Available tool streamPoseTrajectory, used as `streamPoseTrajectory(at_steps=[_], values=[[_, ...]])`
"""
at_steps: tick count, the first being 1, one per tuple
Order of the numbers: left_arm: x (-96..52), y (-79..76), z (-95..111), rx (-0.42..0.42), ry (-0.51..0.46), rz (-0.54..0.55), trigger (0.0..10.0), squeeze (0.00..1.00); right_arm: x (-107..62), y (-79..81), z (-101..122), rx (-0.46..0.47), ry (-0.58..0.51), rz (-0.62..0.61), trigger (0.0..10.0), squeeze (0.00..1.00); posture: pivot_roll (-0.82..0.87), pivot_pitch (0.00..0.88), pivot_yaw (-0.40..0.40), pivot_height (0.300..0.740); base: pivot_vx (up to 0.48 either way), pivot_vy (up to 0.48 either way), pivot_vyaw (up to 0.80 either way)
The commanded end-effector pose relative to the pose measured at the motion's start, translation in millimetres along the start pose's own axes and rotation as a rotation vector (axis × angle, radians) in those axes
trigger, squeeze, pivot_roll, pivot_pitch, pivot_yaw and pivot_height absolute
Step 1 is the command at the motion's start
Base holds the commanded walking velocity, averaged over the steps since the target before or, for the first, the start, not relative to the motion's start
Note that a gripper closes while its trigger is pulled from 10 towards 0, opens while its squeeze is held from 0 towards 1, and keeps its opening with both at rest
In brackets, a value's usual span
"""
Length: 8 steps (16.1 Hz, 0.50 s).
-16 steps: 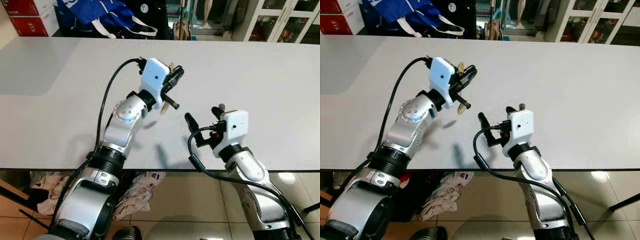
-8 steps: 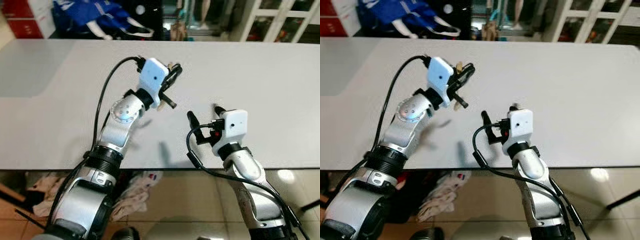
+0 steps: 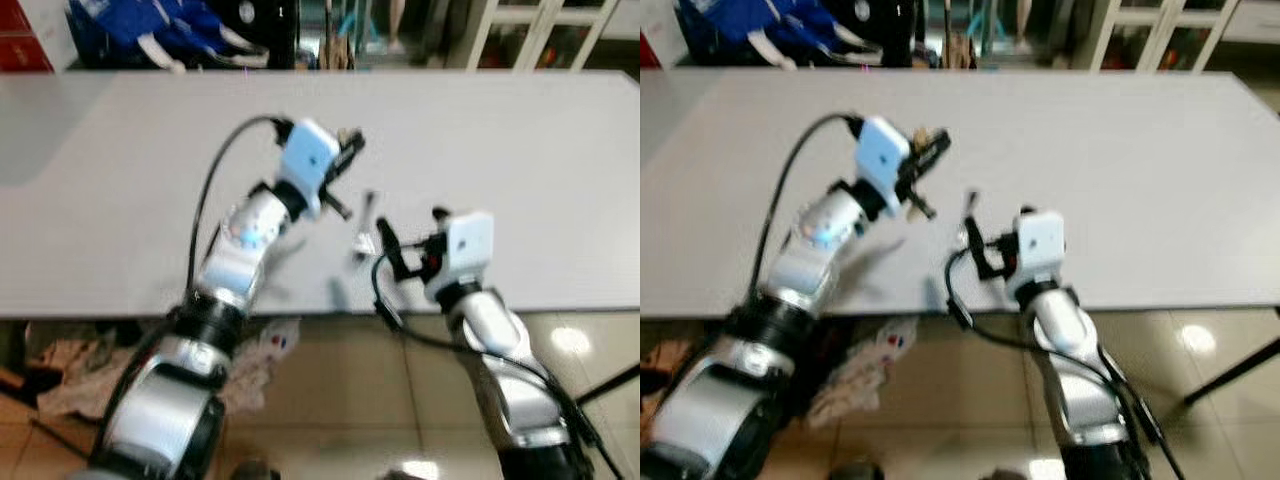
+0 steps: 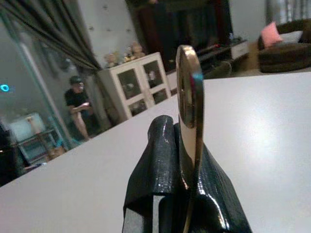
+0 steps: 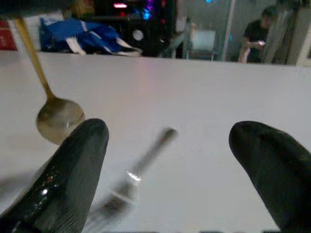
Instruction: Setting the table
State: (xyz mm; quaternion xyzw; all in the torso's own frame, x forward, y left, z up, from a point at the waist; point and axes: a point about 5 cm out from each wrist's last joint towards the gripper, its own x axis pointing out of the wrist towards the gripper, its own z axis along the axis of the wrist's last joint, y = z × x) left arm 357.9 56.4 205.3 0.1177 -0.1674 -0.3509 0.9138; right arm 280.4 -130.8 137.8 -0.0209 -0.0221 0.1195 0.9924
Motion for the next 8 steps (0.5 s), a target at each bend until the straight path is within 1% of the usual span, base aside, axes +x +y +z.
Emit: streamPoseTrajectory(at_steps=[1,3,7,8], values=[[2.5,2.3,7.6,0.033,-0.020,-0.003,0.0,0.00,0.5,-3.1,2.6,-0.002,-0.013,-0.015,10.0,0.00,-0.04,0.059,0.032,0.740,0.000,0.000,0.00],[1.9,9.6,11.5,0.094,-0.023,0.011,0.0,0.00,-1.0,-2.5,2.1,0.004,-0.015,-0.008,10.0,0.00,-0.04,0.061,0.030,0.740,0.000,0.000,0.00],[3.5,23.4,11.4,0.177,0.012,0.019,0.0,0.00,-1.6,1.0,1.1,0.011,-0.015,0.002,10.0,0.00,-0.04,0.059,0.032,0.740,0.000,0.000,0.00],[3.7,25.5,10.3,0.208,0.024,0.017,0.0,0.00,-1.8,1.5,-0.1,0.013,-0.014,0.003,10.0,0.00,-0.04,0.049,0.038,0.740,0.000,0.000,0.00]])
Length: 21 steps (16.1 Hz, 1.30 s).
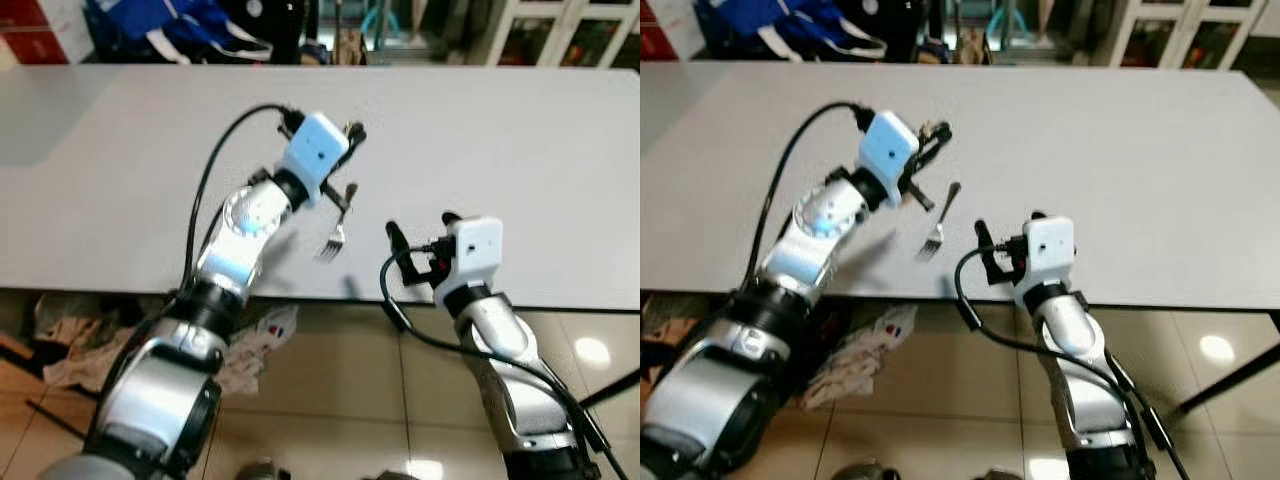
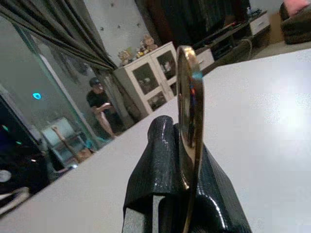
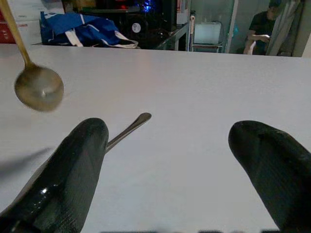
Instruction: Setting the table
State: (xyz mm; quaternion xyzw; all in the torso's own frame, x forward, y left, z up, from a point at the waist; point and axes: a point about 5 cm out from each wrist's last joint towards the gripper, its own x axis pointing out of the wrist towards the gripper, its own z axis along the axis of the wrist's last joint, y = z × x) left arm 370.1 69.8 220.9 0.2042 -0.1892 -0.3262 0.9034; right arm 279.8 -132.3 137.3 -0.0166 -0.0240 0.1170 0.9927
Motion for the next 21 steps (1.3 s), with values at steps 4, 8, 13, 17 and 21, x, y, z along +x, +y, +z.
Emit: streamPoseTrajectory(at_steps=[4,8,13,17,21], values=[[-4.2,0.3,-7.8,-0.049,0.025,0.022,0.0,0.00,-0.9,3.0,0.2,0.007,-0.007,0.004,10.0,0.00,-0.05,0.043,0.037,0.740,0.000,0.000,0.00],[-5.9,-2.1,-9.5,-0.063,0.007,0.022,0.0,0.00,-1.1,2.8,-2.0,0.010,-0.002,0.013,10.0,0.00,-0.04,0.035,0.035,0.740,0.000,0.000,-0.68],[-3.8,-3.7,-6.5,-0.048,0.000,0.012,0.0,0.00,-2.0,8.1,0.6,-0.006,-0.035,0.034,10.0,0.00,-0.04,0.036,0.037,0.740,0.000,0.000,-0.13],[-4.0,-2.9,-7.6,-0.088,0.002,0.021,0.0,0.00,-1.3,7.2,-0.2,0.022,-0.031,0.031,10.0,0.00,-0.04,0.038,0.037,0.740,0.000,0.000,-0.72],[-4.4,-3.9,-9.5,-0.119,0.012,0.023,0.0,0.00,-1.1,5.8,1.6,-0.018,-0.048,0.024,10.0,0.00,-0.04,0.043,0.035,0.740,0.000,0.360,-0.37]])
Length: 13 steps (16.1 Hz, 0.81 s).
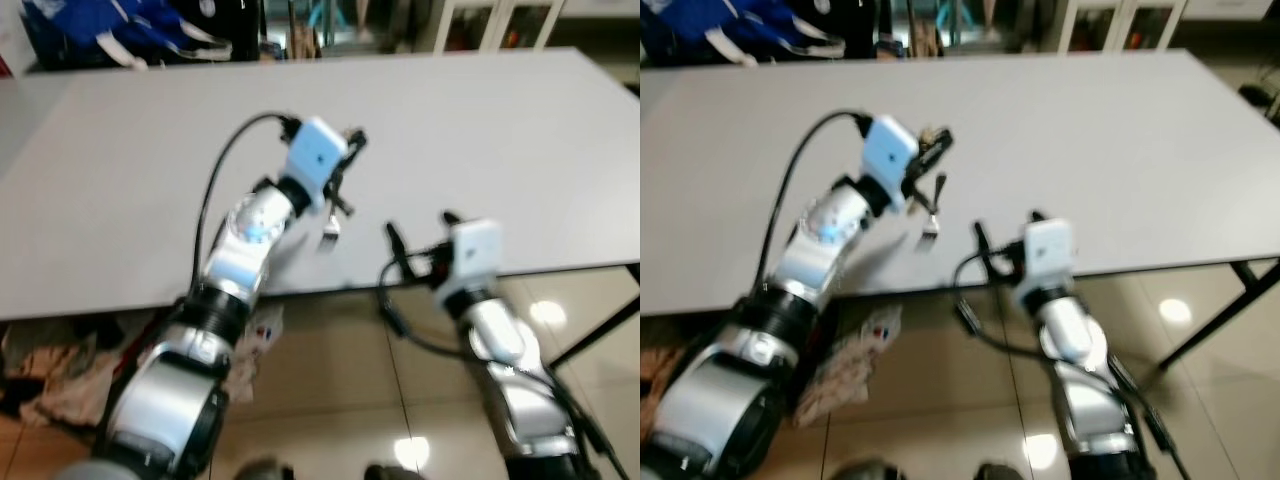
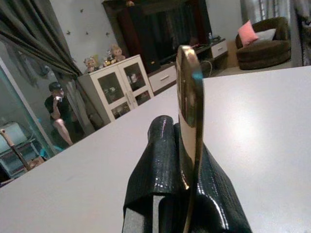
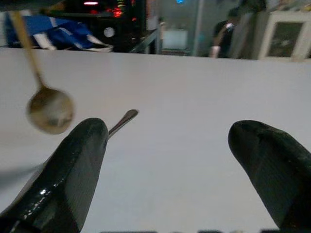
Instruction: Setting the table
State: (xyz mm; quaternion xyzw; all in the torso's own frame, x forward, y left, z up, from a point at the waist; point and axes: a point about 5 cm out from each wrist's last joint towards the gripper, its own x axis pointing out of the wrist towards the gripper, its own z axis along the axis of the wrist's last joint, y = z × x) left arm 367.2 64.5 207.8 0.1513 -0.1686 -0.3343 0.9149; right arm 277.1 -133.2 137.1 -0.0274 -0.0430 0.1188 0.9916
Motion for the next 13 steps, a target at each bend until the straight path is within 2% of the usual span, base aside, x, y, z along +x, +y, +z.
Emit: streamPoseTrajectory(at_steps=[1,2,5,11,13], values=[[-2.9,8.1,-0.2,-0.001,0.008,0.018,0.0,0.00,1.7,6.4,2.7,0.007,-0.022,0.023,10.0,0.00,-0.04,0.043,0.034,0.740,0.000,0.480,0.00],[-2.4,8.5,0.0,0.003,0.010,0.017,0.0,0.00,1.7,7.3,2.5,0.007,-0.019,0.029,10.0,0.00,-0.04,0.042,0.035,0.740,0.000,0.480,0.00],[-0.6,8.2,2.1,0.005,0.002,0.013,0.0,0.00,2.2,7.7,1.5,0.004,-0.016,0.025,10.0,0.00,-0.04,0.045,0.036,0.740,0.000,0.432,-0.75],[5.3,4.9,6.2,0.012,-0.008,0.009,0.0,0.00,1.9,10.6,2.1,-0.009,-0.024,0.038,10.0,0.00,-0.04,0.050,0.036,0.740,0.000,0.000,0.00],[6.7,-1.2,6.1,0.002,-0.012,0.002,0.0,0.00,1.6,11.0,1.7,-0.011,-0.023,0.041,10.0,0.00,-0.05,0.050,0.036,0.740,0.469,0.000,0.00]])
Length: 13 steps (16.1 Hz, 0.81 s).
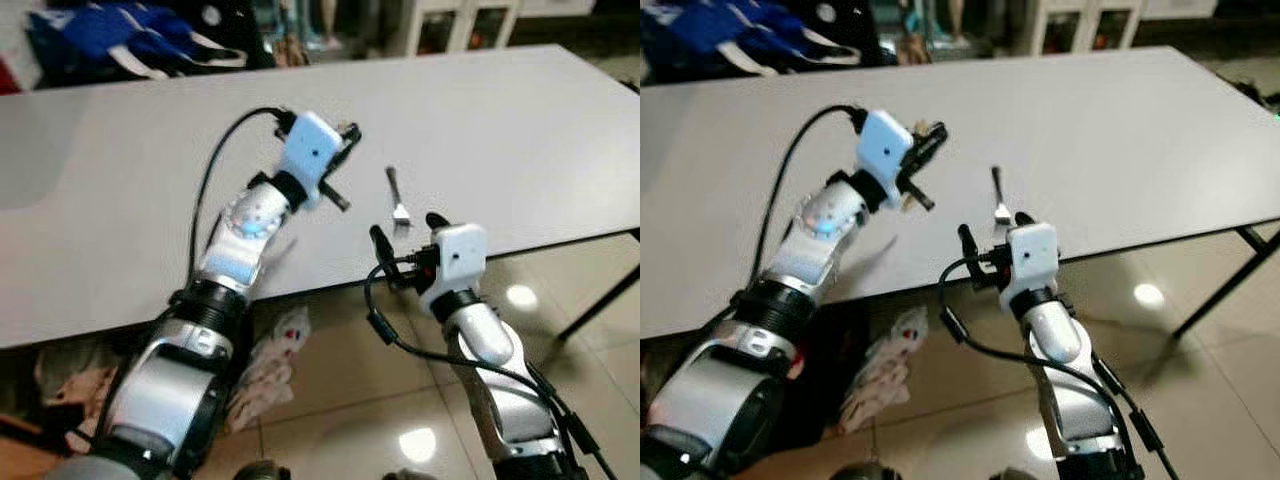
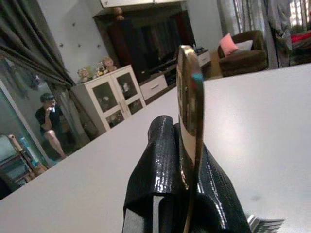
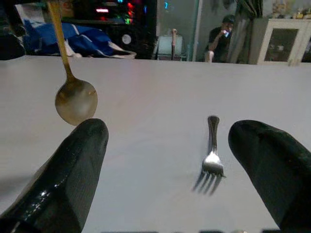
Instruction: Setting the table
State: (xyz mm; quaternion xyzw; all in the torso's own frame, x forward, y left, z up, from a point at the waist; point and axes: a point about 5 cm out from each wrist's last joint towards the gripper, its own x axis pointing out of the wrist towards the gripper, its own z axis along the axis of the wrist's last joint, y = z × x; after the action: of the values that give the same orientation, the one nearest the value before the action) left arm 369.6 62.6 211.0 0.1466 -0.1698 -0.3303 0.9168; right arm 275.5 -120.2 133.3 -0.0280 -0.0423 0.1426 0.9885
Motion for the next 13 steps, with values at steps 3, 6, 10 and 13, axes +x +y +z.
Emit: streamPoseTrajectory(at_steps=[3,6,10,13], values=[[3.8,-7.6,4.0,0.003,-0.015,-0.018,0.0,0.00,0.3,-2.0,4.5,-0.014,-0.023,-0.003,10.0,0.00,-0.05,0.051,0.035,0.740,0.480,0.000,0.00],[4.7,-10.8,4.2,0.007,-0.016,-0.037,0.0,0.00,0.4,0.7,4.4,-0.018,-0.024,0.008,10.0,0.00,-0.04,0.051,0.037,0.740,0.480,0.000,0.00],[5.5,-11.5,6.3,-0.008,-0.027,-0.036,0.0,0.00,0.6,1.5,4.0,-0.019,-0.024,0.013,10.0,0.00,-0.04,0.053,0.038,0.740,0.480,0.000,0.00],[5.5,-12.2,7.3,-0.025,-0.036,-0.018,0.0,0.00,-0.1,1.9,3.4,-0.020,-0.021,0.018,10.0,0.00,-0.04,0.052,0.035,0.740,0.144,0.000,0.00]])
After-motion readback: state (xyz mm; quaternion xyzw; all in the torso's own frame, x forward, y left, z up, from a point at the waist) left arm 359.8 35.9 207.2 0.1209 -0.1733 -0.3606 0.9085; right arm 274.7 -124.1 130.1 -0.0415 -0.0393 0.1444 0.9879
